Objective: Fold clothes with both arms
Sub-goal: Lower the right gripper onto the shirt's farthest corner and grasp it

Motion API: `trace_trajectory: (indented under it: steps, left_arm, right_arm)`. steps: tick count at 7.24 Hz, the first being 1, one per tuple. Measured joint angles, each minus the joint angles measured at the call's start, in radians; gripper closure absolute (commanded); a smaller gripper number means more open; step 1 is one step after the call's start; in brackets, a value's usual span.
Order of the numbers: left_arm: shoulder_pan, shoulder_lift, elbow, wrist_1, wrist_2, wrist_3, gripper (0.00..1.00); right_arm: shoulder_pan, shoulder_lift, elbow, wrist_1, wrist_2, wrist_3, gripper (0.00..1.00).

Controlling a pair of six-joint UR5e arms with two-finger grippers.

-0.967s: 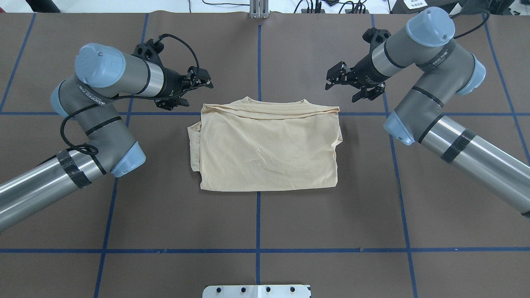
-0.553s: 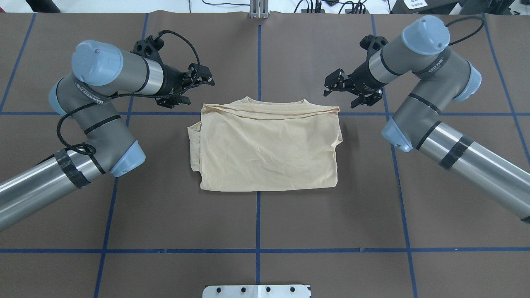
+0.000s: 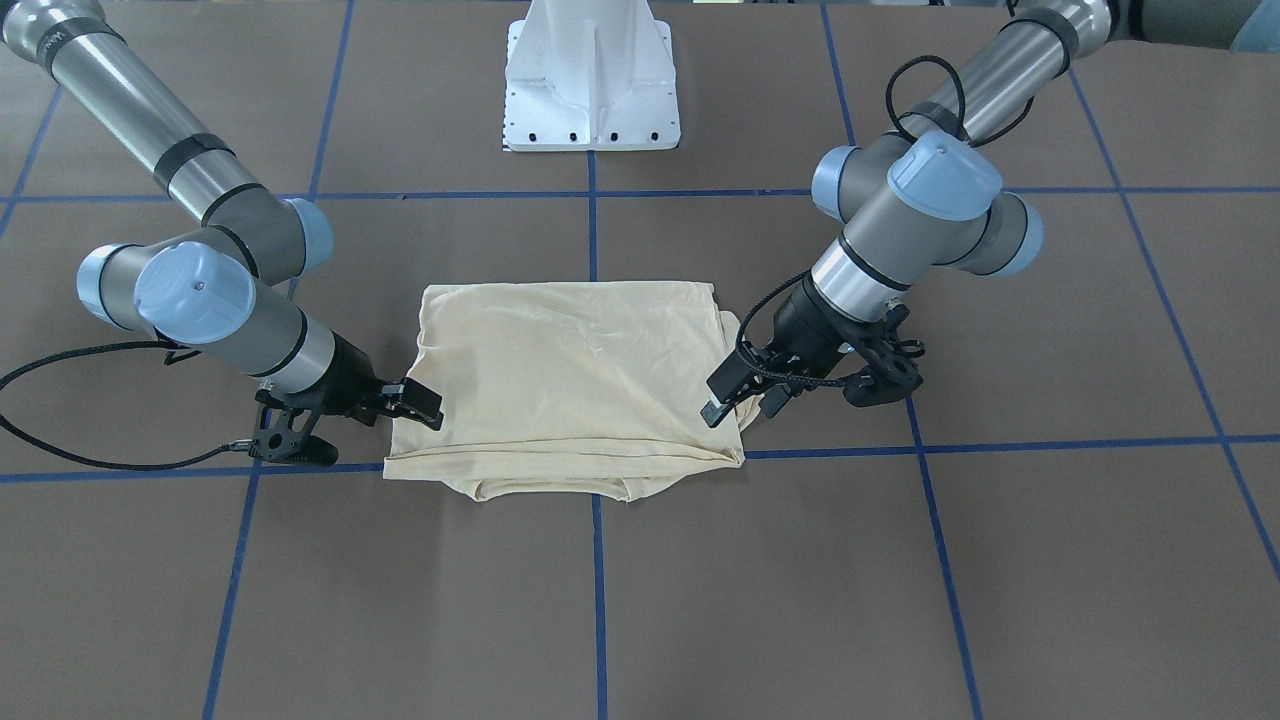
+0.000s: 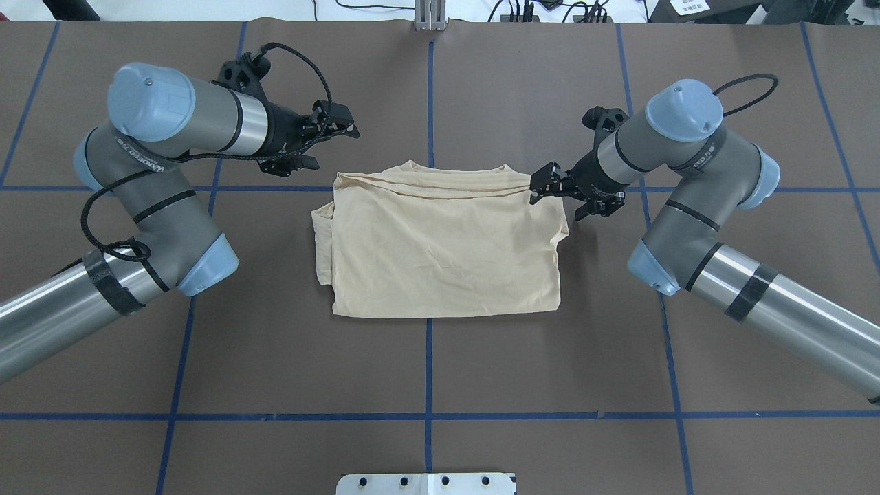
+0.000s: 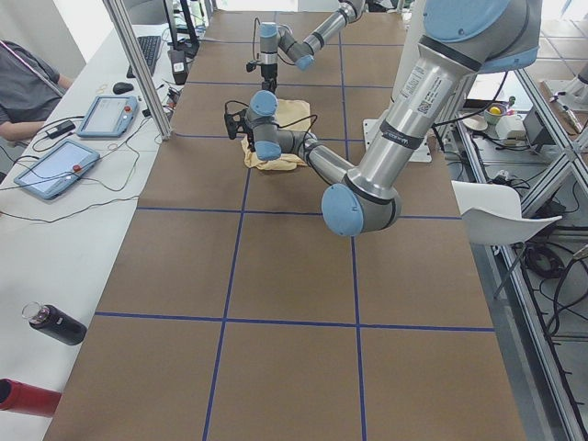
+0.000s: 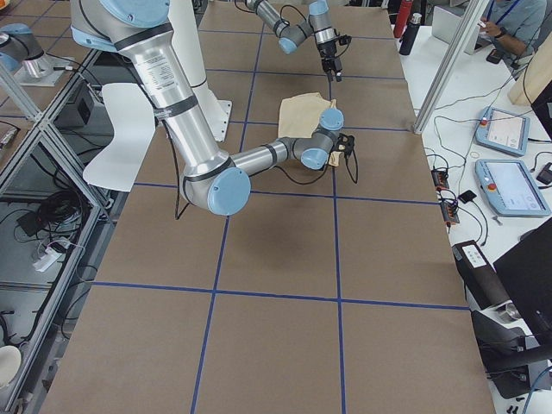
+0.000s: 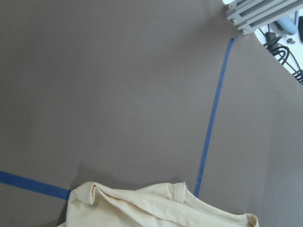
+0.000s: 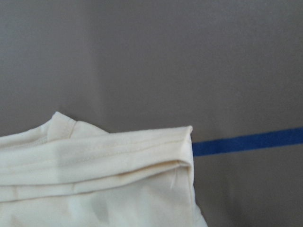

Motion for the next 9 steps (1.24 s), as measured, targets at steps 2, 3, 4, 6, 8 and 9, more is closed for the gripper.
trace_trajectory:
  steps: [2, 3, 4, 6, 8, 9]
  left_arm:
    - [0.000, 0.003, -0.002, 0.000, 0.001, 0.000, 0.00]
    - [0.000, 0.005, -0.003, 0.000, 0.001, 0.000, 0.00]
    - [0.000, 0.008, -0.005, 0.000, 0.001, 0.000, 0.00]
    - [0.000, 0.009, -0.005, 0.000, 0.002, -0.001, 0.00]
    - [0.000, 0.010, -0.006, 0.000, 0.003, -0.001, 0.00]
    - [0.000, 0.011, -0.005, 0.000, 0.004, -0.002, 0.00]
  right_arm:
    - [-0.020, 0.000, -0.001, 0.000, -0.004, 0.000, 0.42]
    - [-0.020, 0.001, -0.001, -0.001, -0.003, 0.000, 0.61]
    - [-0.018, 0.001, 0.000, -0.001, -0.001, 0.000, 0.61]
    - [-0.012, 0.002, 0.002, -0.001, 0.005, 0.000, 0.78]
    - [-0.010, 0.003, 0.004, -0.002, 0.007, 0.000, 1.00]
    - [-0.007, 0.003, 0.007, -0.002, 0.007, 0.000, 1.00]
